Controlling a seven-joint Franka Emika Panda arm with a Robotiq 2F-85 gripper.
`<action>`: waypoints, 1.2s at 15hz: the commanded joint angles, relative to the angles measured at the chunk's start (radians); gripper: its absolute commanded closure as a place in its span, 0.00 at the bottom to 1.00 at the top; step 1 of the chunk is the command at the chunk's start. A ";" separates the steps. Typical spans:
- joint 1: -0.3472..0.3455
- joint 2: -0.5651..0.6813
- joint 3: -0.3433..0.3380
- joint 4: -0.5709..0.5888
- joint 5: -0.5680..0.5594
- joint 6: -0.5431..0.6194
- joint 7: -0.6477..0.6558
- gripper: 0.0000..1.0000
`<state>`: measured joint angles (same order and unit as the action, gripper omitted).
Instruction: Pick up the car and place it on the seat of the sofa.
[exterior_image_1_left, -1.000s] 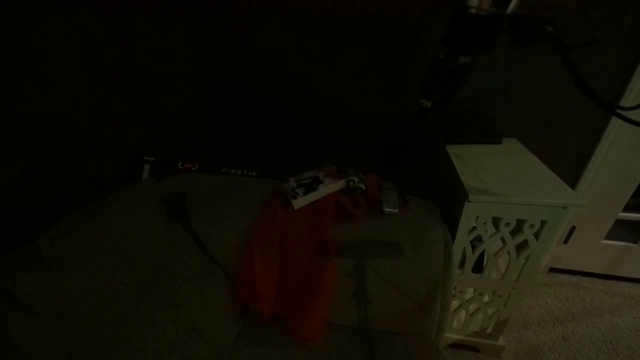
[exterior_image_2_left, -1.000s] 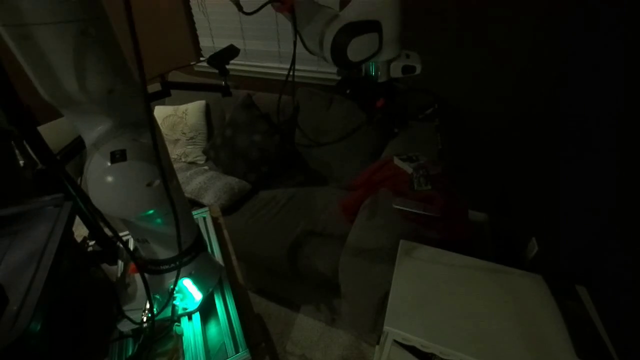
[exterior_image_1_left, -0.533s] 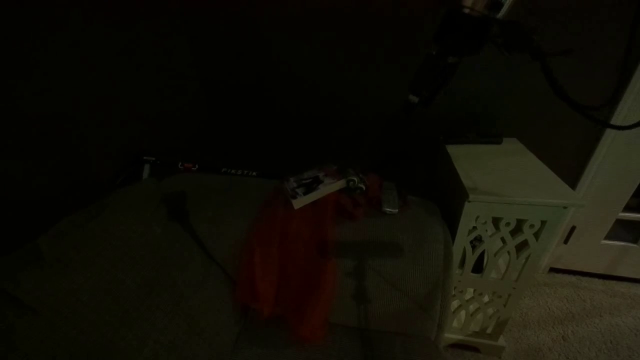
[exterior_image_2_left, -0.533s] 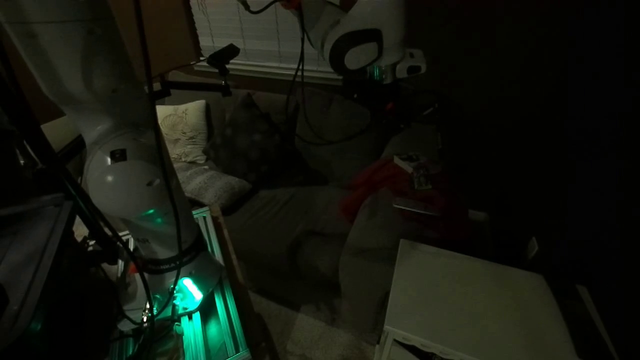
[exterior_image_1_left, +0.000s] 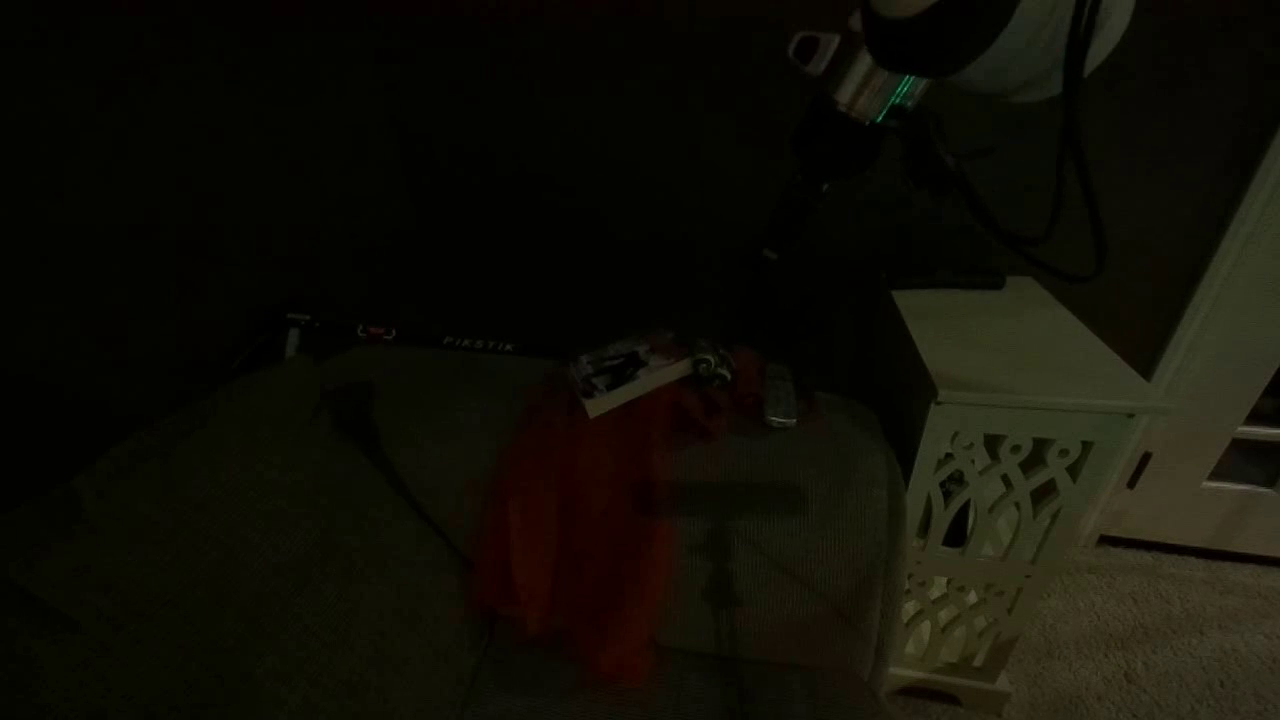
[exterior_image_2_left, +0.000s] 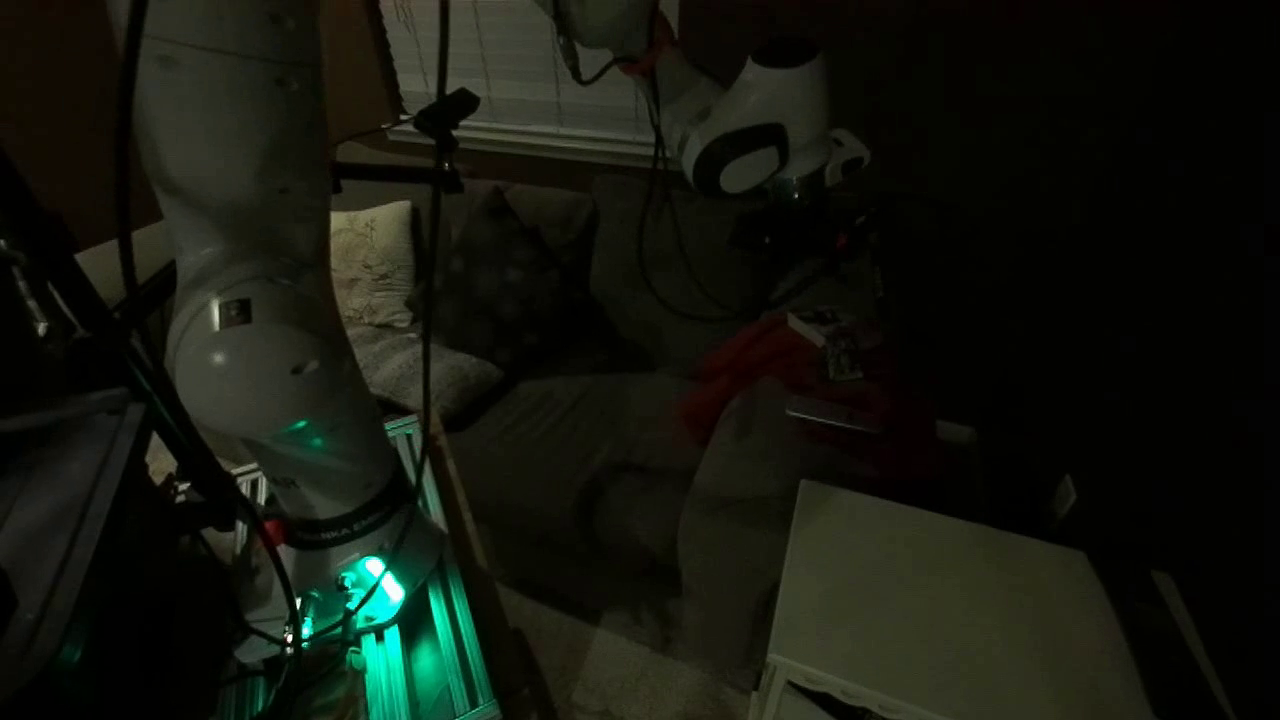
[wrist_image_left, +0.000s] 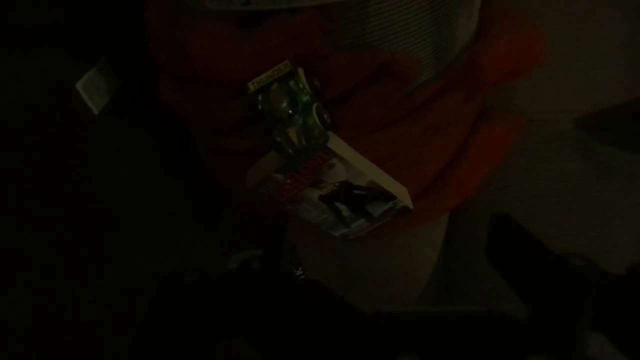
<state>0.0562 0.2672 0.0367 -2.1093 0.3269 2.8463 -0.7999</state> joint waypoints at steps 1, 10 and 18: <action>-0.007 0.173 -0.011 0.151 -0.179 0.085 0.112 0.00; -0.099 0.210 0.065 0.193 -0.252 -0.047 0.041 0.00; -0.208 0.395 0.193 0.449 -0.325 -0.175 -0.304 0.00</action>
<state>-0.1396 0.5485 0.2016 -1.8098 0.0336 2.6945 -0.9939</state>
